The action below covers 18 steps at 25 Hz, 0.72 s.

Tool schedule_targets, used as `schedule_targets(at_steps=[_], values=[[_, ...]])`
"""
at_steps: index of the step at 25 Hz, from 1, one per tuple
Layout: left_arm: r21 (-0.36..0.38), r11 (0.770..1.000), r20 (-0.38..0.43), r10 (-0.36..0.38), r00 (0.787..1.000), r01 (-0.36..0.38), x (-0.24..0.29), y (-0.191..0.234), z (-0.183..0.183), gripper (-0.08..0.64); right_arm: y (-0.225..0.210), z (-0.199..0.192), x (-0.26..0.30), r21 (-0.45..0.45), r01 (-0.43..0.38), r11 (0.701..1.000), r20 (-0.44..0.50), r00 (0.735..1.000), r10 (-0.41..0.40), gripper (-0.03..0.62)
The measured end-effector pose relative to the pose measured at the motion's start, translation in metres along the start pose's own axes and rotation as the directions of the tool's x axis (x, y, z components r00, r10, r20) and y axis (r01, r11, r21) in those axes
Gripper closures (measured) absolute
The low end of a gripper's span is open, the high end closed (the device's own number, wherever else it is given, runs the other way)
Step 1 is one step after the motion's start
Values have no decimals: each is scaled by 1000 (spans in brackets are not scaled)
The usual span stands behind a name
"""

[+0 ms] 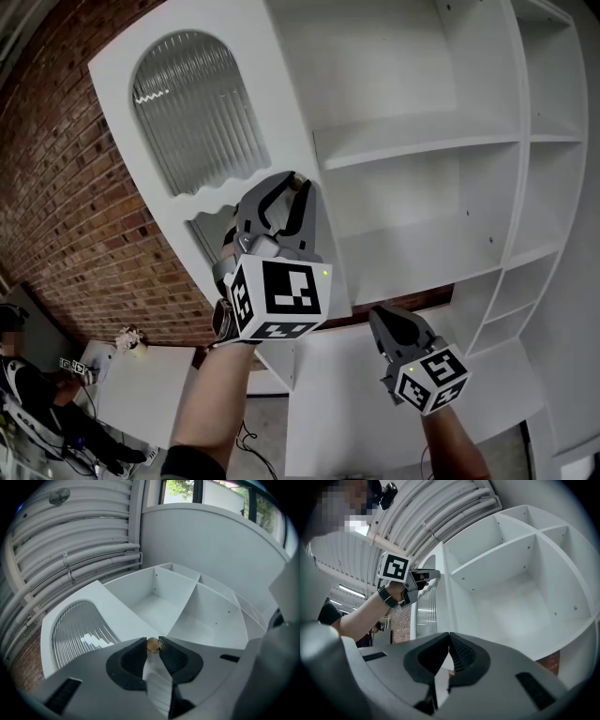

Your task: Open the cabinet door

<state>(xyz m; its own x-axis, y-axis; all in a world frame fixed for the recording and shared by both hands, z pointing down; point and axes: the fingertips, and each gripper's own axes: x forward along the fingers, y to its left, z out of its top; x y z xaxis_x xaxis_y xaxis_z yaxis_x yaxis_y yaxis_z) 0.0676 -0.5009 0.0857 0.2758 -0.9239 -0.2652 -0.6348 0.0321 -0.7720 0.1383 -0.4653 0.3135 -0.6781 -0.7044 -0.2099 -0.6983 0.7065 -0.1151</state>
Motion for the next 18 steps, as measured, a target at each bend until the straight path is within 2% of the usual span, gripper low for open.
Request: schedule_targets(at_steps=[18], values=[[-39, 997, 89, -56, 994, 60, -65, 4, 21, 486, 14, 0, -9, 28, 33, 999, 25, 999, -34, 589]])
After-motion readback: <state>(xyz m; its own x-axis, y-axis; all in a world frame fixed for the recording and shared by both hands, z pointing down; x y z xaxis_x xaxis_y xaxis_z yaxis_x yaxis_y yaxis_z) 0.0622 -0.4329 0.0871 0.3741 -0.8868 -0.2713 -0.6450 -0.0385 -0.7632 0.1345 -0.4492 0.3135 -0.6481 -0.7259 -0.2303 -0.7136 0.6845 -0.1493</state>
